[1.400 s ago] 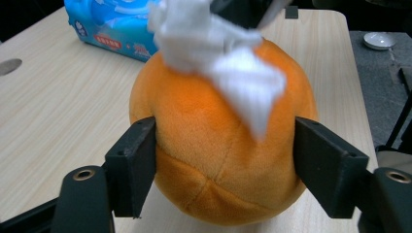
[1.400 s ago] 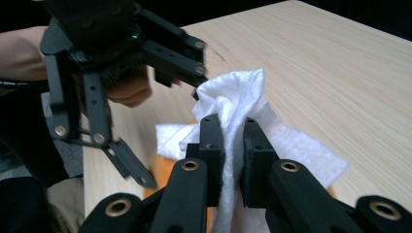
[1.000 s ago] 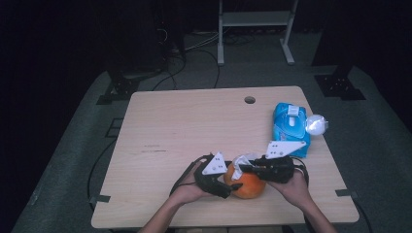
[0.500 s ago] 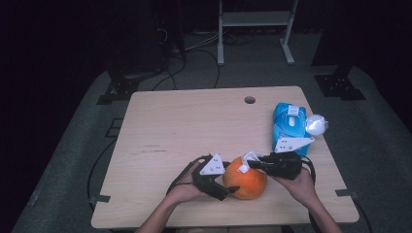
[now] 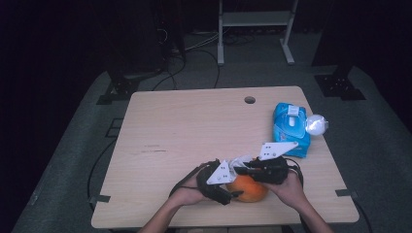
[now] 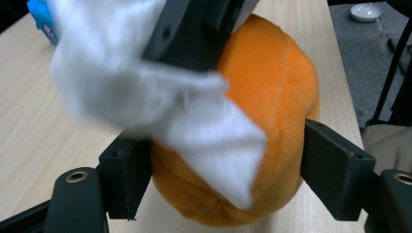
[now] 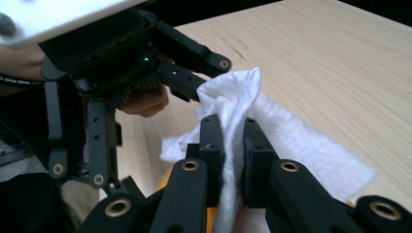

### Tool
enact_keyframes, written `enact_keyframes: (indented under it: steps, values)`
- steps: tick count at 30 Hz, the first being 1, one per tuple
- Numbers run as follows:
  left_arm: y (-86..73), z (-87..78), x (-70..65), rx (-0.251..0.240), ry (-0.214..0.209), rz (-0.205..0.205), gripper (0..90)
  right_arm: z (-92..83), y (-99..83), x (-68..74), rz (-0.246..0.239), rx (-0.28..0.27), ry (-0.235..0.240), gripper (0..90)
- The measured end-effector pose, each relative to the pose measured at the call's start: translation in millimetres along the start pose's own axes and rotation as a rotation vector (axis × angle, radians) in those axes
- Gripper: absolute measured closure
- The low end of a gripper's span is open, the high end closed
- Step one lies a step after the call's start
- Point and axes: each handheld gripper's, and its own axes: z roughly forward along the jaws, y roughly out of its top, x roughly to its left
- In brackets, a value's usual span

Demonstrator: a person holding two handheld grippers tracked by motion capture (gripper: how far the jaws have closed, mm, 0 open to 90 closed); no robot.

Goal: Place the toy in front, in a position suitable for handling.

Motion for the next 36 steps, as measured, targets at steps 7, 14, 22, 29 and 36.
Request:
enact_keyframes:
  steps: [7,14,22,29,36]
  values:
    - [-16.4,-1.6,13.6,0.011,-0.028,-0.080,25.6,-21.5,-15.9,-23.2,0.090,-0.019,-0.030,81.2]
    - [-7.8,-7.2,15.3,-0.077,-0.035,-0.128,11.3,-7.1,-15.6,-16.6,0.089,-0.025,-0.031,81.1]
    - [-15.6,-6.6,18.7,-0.035,-0.031,-0.153,18.9,2.8,-13.5,-12.3,0.062,0.009,-0.020,81.1]
    - [-22.5,-6.7,23.9,-0.022,-0.026,-0.180,19.0,-10.6,-25.3,-24.5,0.116,0.015,-0.017,81.1]
    - [-22.6,0.1,26.1,-0.024,0.023,-0.223,19.1,-3.5,-19.6,-15.6,0.107,-0.006,0.038,81.1]
